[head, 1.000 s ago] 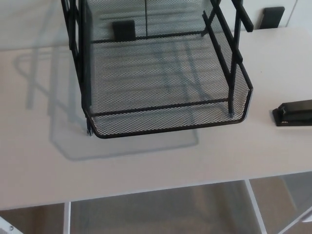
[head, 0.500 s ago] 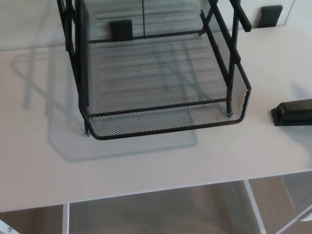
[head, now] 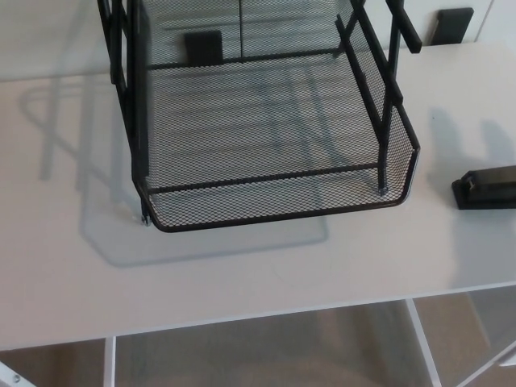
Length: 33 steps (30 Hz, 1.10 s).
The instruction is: The robot walks towards a desk on which a file tray is kept in the middle and a stapler is kept to its right. The robot lifts the stapler using its right hand and places it on the file tray.
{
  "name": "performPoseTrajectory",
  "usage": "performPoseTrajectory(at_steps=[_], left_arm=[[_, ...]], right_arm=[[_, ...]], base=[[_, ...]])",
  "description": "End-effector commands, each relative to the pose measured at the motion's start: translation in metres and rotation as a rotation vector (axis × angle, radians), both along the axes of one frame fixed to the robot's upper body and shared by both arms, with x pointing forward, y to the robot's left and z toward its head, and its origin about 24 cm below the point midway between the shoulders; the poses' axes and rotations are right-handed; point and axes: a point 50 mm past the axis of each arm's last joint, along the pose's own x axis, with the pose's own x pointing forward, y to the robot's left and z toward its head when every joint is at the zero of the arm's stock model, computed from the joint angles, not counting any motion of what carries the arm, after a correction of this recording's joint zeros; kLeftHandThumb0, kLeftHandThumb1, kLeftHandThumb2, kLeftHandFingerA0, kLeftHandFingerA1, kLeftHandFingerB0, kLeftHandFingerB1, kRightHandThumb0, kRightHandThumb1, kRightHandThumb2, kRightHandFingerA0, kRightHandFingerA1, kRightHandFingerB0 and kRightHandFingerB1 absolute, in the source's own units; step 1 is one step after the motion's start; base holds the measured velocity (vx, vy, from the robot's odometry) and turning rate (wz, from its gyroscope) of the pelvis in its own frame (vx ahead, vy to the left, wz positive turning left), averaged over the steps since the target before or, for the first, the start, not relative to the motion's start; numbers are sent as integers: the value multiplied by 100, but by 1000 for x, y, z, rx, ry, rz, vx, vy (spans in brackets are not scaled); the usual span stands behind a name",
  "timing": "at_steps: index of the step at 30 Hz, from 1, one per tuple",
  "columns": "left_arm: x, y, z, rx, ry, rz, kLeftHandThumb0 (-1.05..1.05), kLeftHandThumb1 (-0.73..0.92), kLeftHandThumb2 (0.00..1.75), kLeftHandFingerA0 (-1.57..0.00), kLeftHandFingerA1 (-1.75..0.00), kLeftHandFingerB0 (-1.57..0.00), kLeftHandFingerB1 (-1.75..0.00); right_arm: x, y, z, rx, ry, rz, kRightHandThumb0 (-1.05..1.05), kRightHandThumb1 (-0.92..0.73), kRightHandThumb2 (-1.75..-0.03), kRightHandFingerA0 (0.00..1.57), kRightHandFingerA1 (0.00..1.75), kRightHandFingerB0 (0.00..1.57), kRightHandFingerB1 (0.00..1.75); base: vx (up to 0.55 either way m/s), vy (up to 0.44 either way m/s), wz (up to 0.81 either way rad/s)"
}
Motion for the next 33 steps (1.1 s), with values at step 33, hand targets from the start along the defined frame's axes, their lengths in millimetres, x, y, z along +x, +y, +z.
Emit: performPoseTrajectory(at_steps=[33], left_arm=[[7,-7,-4,5,21,-53,-51,68,61,-66,-71,-47,-59]], right_arm=[[27,66,-110,-580,477,170,-68,-44,-80,21,57,11,40]], base=[[0,0,0]])
